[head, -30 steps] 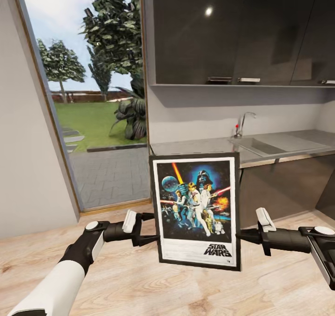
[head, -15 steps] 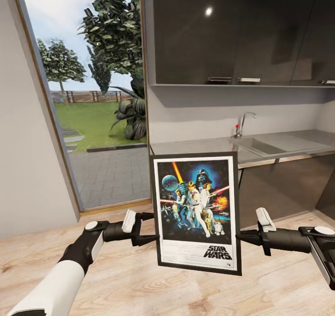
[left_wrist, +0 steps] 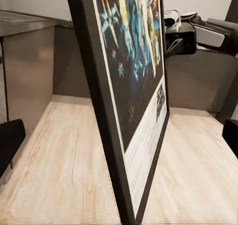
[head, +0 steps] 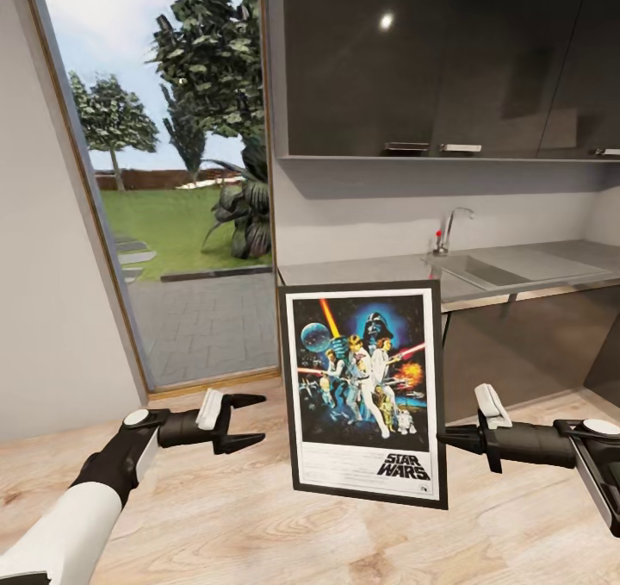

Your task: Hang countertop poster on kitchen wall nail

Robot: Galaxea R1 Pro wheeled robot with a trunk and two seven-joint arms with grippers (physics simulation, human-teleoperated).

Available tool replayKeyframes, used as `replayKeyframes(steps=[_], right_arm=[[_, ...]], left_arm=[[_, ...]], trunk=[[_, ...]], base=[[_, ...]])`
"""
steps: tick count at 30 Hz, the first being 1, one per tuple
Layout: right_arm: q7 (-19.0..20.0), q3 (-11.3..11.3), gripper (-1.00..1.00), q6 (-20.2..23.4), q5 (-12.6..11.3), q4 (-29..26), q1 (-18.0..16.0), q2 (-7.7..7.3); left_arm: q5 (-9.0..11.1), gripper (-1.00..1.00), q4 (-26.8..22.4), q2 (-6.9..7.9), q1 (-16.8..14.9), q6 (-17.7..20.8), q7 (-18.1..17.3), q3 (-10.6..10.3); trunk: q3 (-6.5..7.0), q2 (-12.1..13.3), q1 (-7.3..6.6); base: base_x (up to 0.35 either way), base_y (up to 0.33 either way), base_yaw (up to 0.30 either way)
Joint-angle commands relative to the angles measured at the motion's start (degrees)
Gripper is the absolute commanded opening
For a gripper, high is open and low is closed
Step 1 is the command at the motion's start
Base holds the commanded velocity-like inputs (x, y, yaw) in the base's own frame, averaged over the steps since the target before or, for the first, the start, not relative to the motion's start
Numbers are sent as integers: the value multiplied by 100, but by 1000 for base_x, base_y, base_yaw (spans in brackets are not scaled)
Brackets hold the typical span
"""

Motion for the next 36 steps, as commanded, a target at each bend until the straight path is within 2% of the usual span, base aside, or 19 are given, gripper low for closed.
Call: replayKeyframes(steps=[1,9,12,17,19,24,29,33,34,36], right_arm=[[32,-1,-100,76,-9,0,-4,-1],[32,-2,-100,76,-10,0,-4,-1],[28,-12,-100,76,3,0,-4,-1],[25,-25,-100,76,13,0,-4,-11],[24,-36,-100,76,16,0,-4,-16],[23,-43,-100,76,17,-6,-4,-24],[23,-45,-100,76,18,-11,-4,-24],[23,-49,-100,76,15,-18,4,-26],[23,-54,-100,76,13,-24,8,-27],[23,-69,-100,76,11,-28,13,-27]], left_arm=[[15,100,3,15,-4,-54,-9,2],[6,100,36,74,-4,-52,-9,22],[-2,100,130,168,-4,-54,-9,322],[-9,100,409,215,-4,-58,-9,686],[-14,100,715,226,-4,-70,-9,916],[-17,100,1279,232,-4,-113,-9,1055],[-22,100,1746,239,-4,-195,-9,1109],[-25,100,2336,239,-4,-272,-9,1127],[-23,100,2609,237,-4,-321,-9,1130],[-20,100,2880,234,-4,-396,224,1132]], trunk=[[-6,-4,0],[-6,-4,0],[-6,-4,0],[-6,-4,0],[-6,-4,0],[-6,-4,0],[-6,-4,0],[-6,-4,0],[-6,-4,0],[-6,-4,0]], base=[[0,0,0],[0,0,0],[0,0,0],[0,0,0],[0,0,0],[0,0,0],[0,0,0],[0,0,0],[0,0,0],[0,0,0]])
